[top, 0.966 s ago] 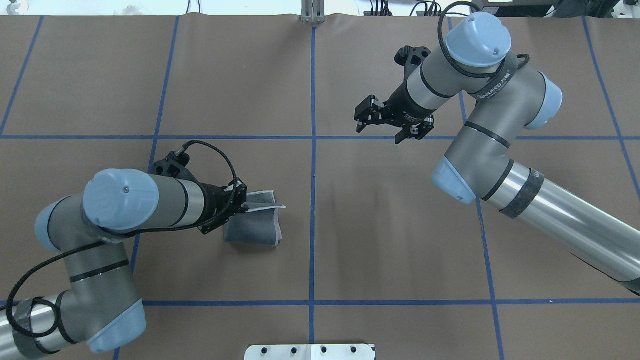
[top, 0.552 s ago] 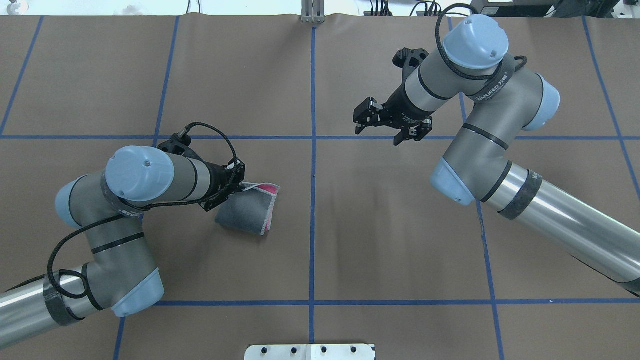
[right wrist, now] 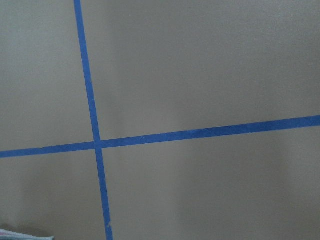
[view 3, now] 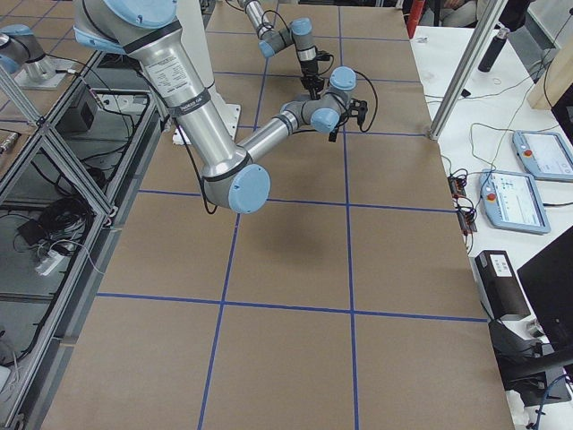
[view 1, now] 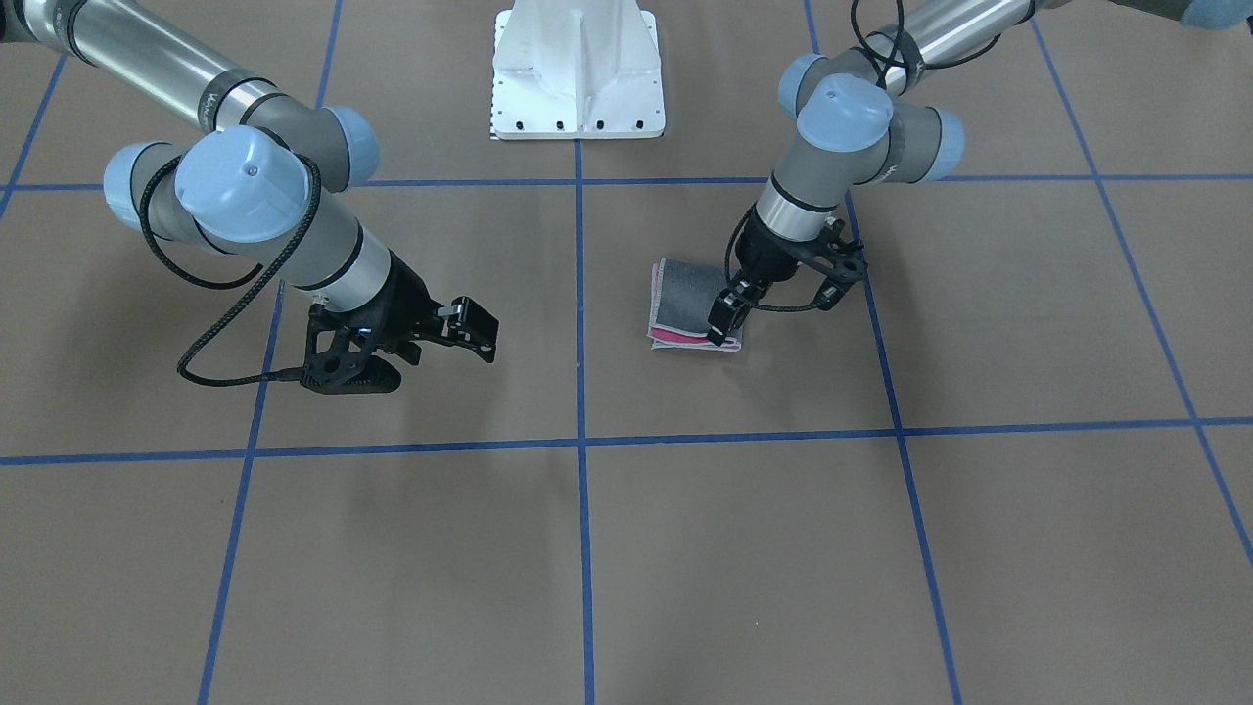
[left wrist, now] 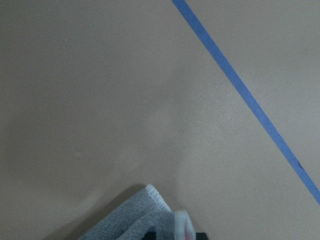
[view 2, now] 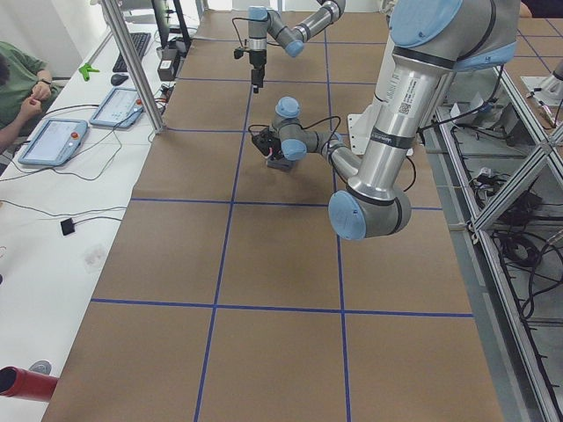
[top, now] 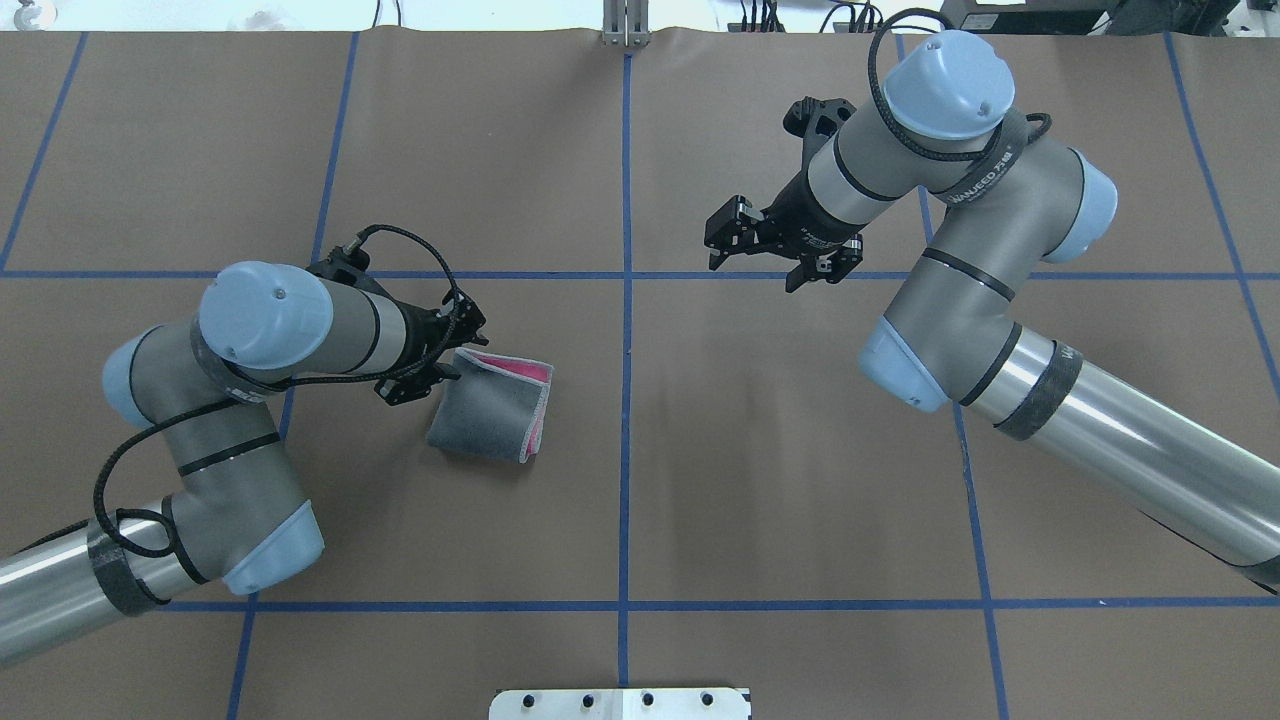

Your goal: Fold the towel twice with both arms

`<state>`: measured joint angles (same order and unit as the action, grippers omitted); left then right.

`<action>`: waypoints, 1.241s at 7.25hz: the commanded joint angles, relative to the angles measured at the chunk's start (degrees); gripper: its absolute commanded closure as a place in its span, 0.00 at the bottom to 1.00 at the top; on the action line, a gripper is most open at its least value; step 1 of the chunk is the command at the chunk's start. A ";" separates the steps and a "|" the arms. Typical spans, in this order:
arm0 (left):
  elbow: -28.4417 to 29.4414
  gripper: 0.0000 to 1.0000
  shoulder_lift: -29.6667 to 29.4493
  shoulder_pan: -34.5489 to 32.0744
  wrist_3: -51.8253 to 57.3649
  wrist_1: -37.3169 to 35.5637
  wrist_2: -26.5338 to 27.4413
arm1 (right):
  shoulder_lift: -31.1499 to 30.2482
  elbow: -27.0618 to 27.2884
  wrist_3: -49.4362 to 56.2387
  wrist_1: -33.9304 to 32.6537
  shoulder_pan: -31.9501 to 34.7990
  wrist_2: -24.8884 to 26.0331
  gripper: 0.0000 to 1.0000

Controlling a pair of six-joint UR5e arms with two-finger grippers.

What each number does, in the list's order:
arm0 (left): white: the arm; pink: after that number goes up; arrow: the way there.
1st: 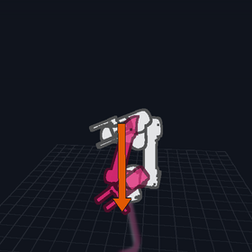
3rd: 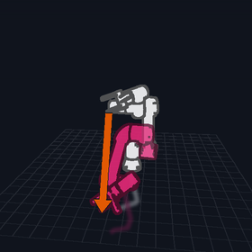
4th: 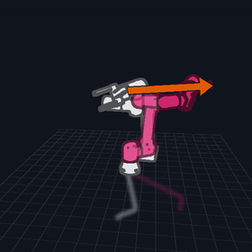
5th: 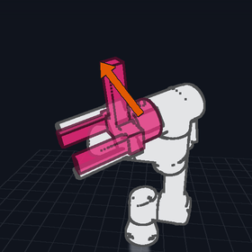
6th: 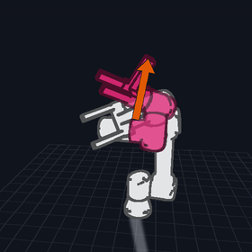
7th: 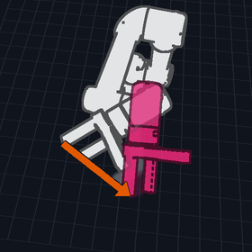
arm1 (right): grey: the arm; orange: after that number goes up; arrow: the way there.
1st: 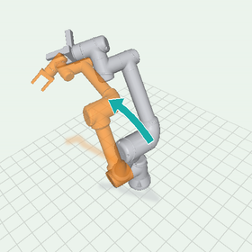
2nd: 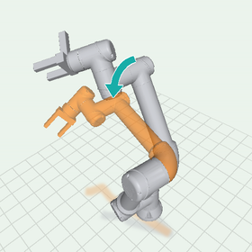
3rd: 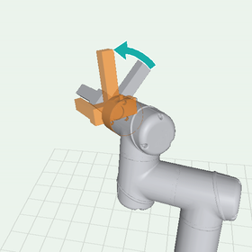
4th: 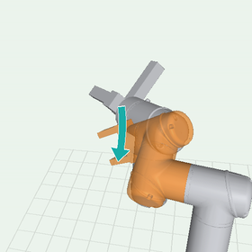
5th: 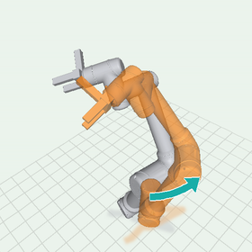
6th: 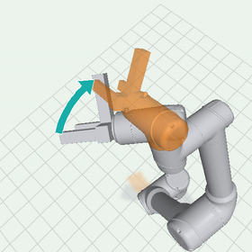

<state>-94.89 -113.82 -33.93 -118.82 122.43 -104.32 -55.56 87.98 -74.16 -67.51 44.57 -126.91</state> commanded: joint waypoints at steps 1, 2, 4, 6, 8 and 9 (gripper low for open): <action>0.14 0.00 -0.09 -5.77 2.52 -0.26 -5.53 | 0.10 0.00 0.16 -0.17 0.00 0.00 0.00; 0.31 0.00 -0.09 -8.32 4.97 -0.52 -7.98 | 0.02 0.00 0.51 -0.34 0.00 0.09 0.00; 0.32 0.00 0.09 -14.82 17.31 -5.41 -14.22 | -0.51 0.09 1.38 -0.86 1.13 1.58 0.00; 0.14 0.00 0.35 -20.97 36.54 -14.88 -15.04 | -1.04 0.52 12.48 -9.59 4.81 1.49 0.00; -0.21 0.00 0.79 -27.73 51.76 -22.46 -15.12 | -3.04 0.79 28.46 -19.20 11.21 1.41 0.00; -0.04 0.00 1.75 -31.51 66.55 -26.84 -16.43 | -6.28 0.79 37.07 -20.02 14.46 1.32 0.00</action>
<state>-94.99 -112.91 -60.87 -67.31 100.67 -119.72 -58.81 88.71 -47.56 -84.68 55.00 -125.52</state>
